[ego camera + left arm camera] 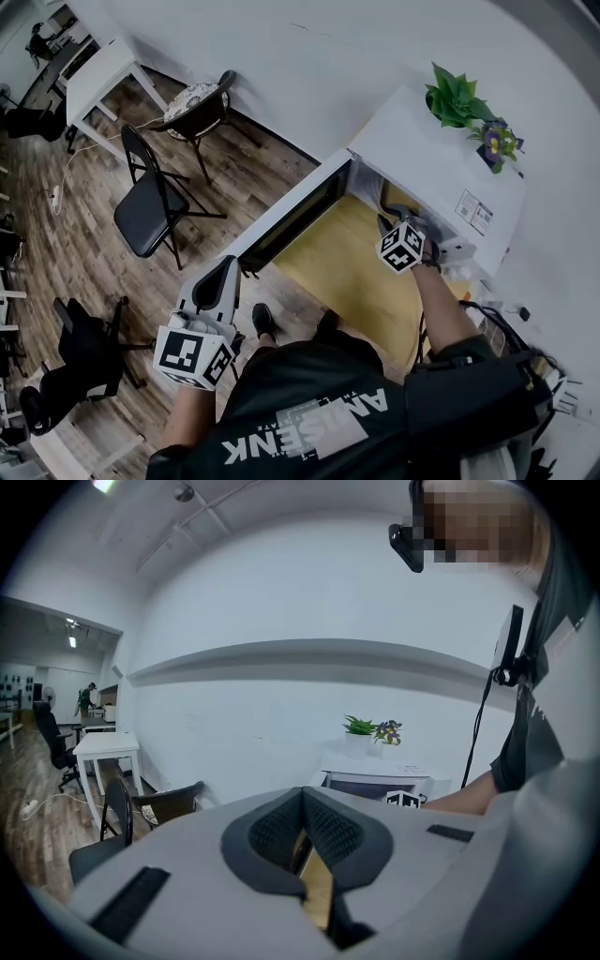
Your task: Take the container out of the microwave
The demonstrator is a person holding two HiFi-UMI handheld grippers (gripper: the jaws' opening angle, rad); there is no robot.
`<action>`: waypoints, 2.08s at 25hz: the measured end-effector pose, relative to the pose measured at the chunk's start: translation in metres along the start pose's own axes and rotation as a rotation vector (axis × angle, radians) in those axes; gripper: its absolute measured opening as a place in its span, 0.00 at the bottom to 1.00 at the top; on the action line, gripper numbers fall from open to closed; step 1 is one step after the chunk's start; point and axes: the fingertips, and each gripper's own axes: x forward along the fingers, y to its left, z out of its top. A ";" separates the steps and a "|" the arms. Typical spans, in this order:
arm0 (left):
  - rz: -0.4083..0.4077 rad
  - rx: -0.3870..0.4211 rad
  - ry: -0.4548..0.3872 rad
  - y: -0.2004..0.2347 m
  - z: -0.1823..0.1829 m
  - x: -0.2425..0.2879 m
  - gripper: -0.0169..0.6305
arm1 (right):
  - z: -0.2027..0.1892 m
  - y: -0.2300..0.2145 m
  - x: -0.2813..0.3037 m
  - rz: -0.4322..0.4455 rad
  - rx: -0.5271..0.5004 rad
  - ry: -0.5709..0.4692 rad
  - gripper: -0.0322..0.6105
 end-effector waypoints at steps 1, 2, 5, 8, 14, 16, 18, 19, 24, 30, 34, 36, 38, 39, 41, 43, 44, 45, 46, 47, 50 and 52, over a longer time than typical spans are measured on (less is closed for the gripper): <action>-0.003 0.004 0.000 0.001 -0.001 -0.001 0.03 | 0.000 0.000 -0.001 -0.002 0.002 0.001 0.18; -0.008 0.007 0.000 0.002 -0.001 -0.002 0.03 | 0.000 0.000 -0.002 -0.004 0.003 0.001 0.15; -0.024 0.013 0.008 0.002 0.001 -0.004 0.03 | 0.001 0.004 -0.006 0.003 0.005 0.003 0.14; -0.057 0.025 0.010 0.002 0.006 -0.005 0.03 | 0.003 0.009 -0.015 0.001 0.029 0.000 0.13; -0.136 0.043 0.002 0.008 0.012 -0.003 0.03 | 0.016 0.035 -0.041 0.021 0.080 -0.015 0.12; -0.171 0.049 -0.001 0.010 0.016 0.000 0.03 | 0.025 0.046 -0.052 0.030 0.103 -0.027 0.12; -0.208 0.051 -0.005 0.012 0.017 0.002 0.03 | 0.034 0.057 -0.064 0.041 0.142 -0.039 0.12; -0.226 0.054 -0.007 0.013 0.017 0.002 0.03 | 0.039 0.063 -0.069 0.051 0.162 -0.044 0.12; -0.325 0.077 -0.009 0.014 0.015 0.009 0.03 | 0.059 0.092 -0.099 0.065 0.218 -0.060 0.12; -0.452 0.087 -0.029 0.011 0.021 0.018 0.03 | 0.088 0.105 -0.143 0.018 0.321 -0.108 0.12; -0.521 0.096 -0.038 0.006 0.027 0.025 0.03 | 0.103 0.107 -0.174 -0.031 0.349 -0.121 0.12; -0.555 0.107 -0.046 0.000 0.032 0.028 0.03 | 0.108 0.107 -0.190 -0.061 0.352 -0.122 0.12; -0.589 0.118 -0.055 -0.006 0.039 0.032 0.03 | 0.111 0.106 -0.205 -0.093 0.362 -0.122 0.12; -0.604 0.122 -0.060 -0.009 0.041 0.034 0.03 | 0.113 0.105 -0.213 -0.107 0.369 -0.125 0.12; -0.627 0.129 -0.069 -0.012 0.046 0.036 0.03 | 0.118 0.104 -0.228 -0.133 0.382 -0.133 0.12; -0.644 0.138 -0.070 -0.017 0.050 0.038 0.03 | 0.123 0.100 -0.243 -0.164 0.399 -0.150 0.12; -0.652 0.140 -0.068 -0.021 0.051 0.038 0.03 | 0.125 0.098 -0.251 -0.183 0.411 -0.158 0.12; -0.660 0.142 -0.064 -0.025 0.052 0.038 0.03 | 0.127 0.096 -0.259 -0.201 0.420 -0.164 0.12; -0.667 0.148 -0.063 -0.028 0.052 0.038 0.03 | 0.129 0.095 -0.267 -0.216 0.425 -0.169 0.12; -0.673 0.157 -0.064 -0.032 0.053 0.037 0.03 | 0.131 0.093 -0.274 -0.228 0.427 -0.174 0.12; -0.677 0.177 -0.070 -0.039 0.058 0.040 0.03 | 0.137 0.086 -0.293 -0.250 0.443 -0.191 0.12; -0.678 0.173 -0.075 -0.042 0.064 0.042 0.03 | 0.139 0.082 -0.304 -0.264 0.448 -0.199 0.12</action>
